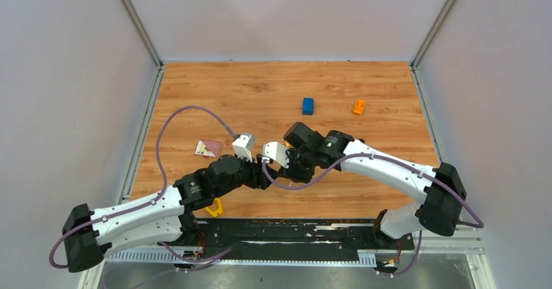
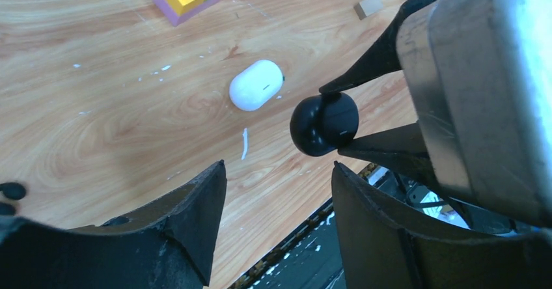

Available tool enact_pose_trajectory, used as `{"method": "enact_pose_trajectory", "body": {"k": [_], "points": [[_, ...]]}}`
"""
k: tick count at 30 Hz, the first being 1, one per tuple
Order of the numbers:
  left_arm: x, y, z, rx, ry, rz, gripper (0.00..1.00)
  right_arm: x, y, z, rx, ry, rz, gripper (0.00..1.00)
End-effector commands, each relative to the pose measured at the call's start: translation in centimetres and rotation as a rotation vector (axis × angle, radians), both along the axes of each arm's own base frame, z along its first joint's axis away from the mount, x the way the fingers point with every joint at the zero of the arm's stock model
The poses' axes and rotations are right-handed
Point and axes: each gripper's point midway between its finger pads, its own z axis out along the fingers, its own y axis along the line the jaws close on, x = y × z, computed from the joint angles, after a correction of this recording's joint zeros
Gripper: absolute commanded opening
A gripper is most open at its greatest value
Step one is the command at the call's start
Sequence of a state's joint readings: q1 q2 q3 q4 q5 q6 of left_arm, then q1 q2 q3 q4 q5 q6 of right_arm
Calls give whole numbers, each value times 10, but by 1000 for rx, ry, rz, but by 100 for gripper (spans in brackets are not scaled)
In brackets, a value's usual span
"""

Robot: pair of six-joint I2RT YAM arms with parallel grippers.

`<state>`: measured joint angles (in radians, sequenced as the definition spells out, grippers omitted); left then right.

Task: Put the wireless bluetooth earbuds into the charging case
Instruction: Pick up the charging case at the center of the board.

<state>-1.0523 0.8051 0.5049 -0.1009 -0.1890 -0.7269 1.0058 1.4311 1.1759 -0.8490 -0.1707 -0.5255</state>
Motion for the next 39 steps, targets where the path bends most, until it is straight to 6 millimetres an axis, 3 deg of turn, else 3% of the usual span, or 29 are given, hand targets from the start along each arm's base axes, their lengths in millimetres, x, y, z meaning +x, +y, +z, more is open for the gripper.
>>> {"method": "enact_pose_trajectory", "body": {"k": [1, 4, 9, 13, 19, 21, 29, 39], "points": [[4, -29, 35, -150, -20, -36, 65, -11, 17, 20, 84, 9, 86, 1], [7, -28, 27, -126, 11, -5, 65, -13, 21, 26, 100, 25, 87, 1], [7, -31, 30, -304, 75, -6, 64, -19, 24, 31, 123, 48, 92, 1], [2, -28, 46, -447, 55, -39, 61, -20, 19, 37, 129, 51, 92, 0], [-14, -15, 58, -378, 4, -109, 62, -7, 7, 47, 136, 39, 94, 0], [-15, -13, 63, -376, -11, -118, 63, -1, 7, 58, 156, 13, 104, 0], [-21, -44, 83, -495, 23, -232, 62, 10, 5, 101, 238, -191, 205, 0], [-21, -55, 91, -510, 2, -281, 60, 0, -5, 92, 202, -265, 259, 0]]}}
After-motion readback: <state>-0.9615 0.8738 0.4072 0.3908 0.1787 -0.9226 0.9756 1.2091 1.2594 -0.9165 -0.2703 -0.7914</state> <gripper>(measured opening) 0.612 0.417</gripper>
